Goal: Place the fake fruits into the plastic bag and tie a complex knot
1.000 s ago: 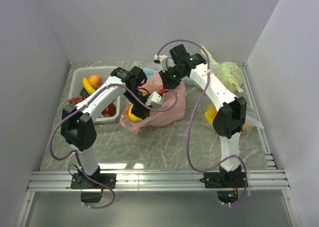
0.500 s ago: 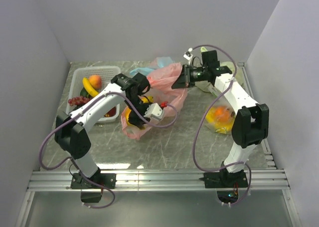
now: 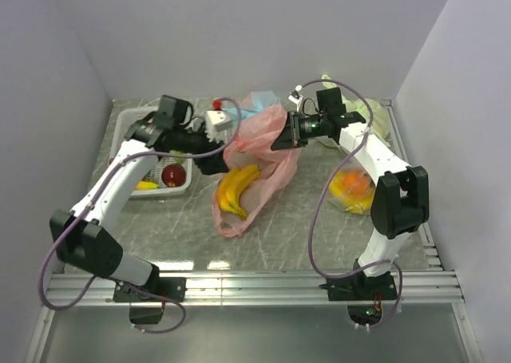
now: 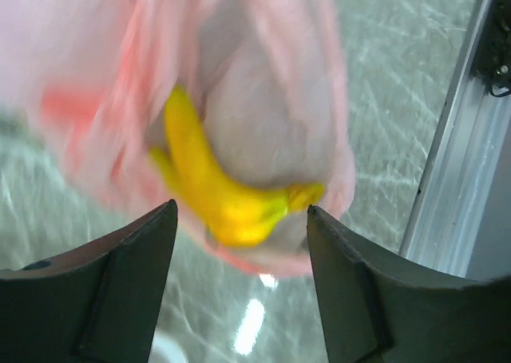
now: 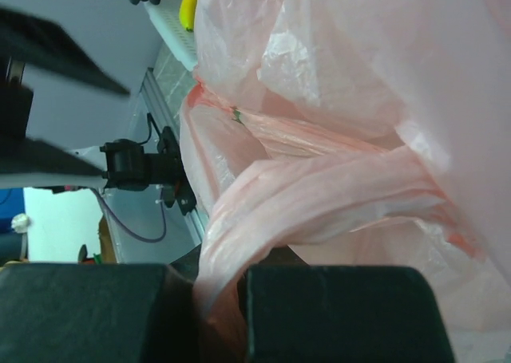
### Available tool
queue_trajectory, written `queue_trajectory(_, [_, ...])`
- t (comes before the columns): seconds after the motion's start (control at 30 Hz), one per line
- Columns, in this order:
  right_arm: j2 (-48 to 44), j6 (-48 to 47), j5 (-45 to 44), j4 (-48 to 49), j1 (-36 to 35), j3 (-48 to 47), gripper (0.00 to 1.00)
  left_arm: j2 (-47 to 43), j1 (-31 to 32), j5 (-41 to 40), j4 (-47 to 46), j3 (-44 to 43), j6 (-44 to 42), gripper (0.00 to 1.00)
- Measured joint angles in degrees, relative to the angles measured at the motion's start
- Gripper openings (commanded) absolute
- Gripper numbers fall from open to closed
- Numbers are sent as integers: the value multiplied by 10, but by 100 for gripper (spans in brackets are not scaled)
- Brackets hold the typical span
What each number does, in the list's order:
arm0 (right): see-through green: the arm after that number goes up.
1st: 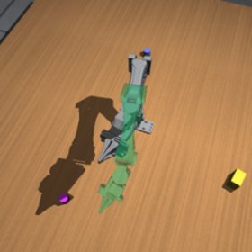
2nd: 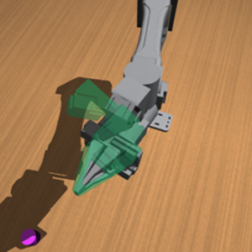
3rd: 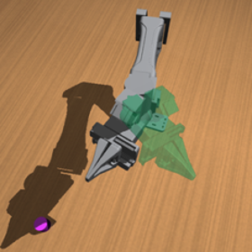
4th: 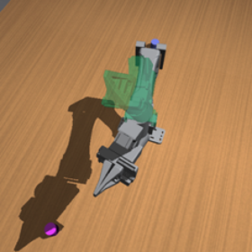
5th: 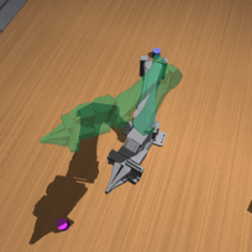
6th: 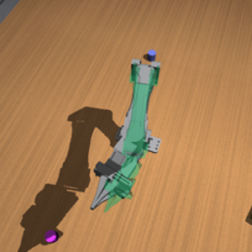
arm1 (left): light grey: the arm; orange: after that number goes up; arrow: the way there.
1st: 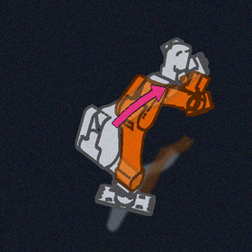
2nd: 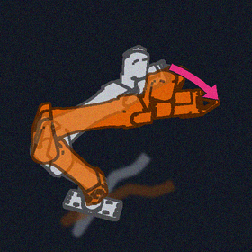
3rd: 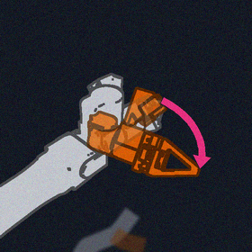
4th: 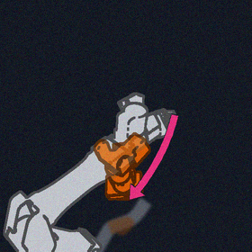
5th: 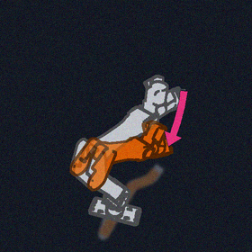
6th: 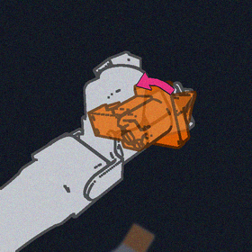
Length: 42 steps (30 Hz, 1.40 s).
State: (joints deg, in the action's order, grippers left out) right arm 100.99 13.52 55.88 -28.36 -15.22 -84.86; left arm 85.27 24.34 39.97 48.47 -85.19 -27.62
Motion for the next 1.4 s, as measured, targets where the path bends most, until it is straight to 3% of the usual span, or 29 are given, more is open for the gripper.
queue_trajectory(0.13, [-9,-10,-7,-5,0,0,0,-66,-60,23,7,102,8,83])
queue_trajectory(0.27, [-12,-21,-13,-16,0,0,0,-111,-30,22,46,195,2,83])
queue_trajectory(0.47, [-12,-30,-25,-29,0,-3,0,-87,12,-18,16,284,52,77])
queue_trajectory(0.63, [-12,-38,-30,-39,0,-6,0,-10,20,-52,-23,292,113,73])
queue_trajectory(0.83, [-12,-41,-35,-40,0,-6,0,33,22,-85,-67,292,190,56])
queue_trajectory(1.0, [-12,-44,-39,-46,0,-6,0,64,19,-106,-69,289,213,55])
queue_trajectory(1.27, [-12,-44,-40,-51,0,-6,0,11,18,-149,-47,276,206,55])
queue_trajectory(1.4, [-12,-44,-40,-51,0,-6,0,21,19,-160,-47,276,203,60])
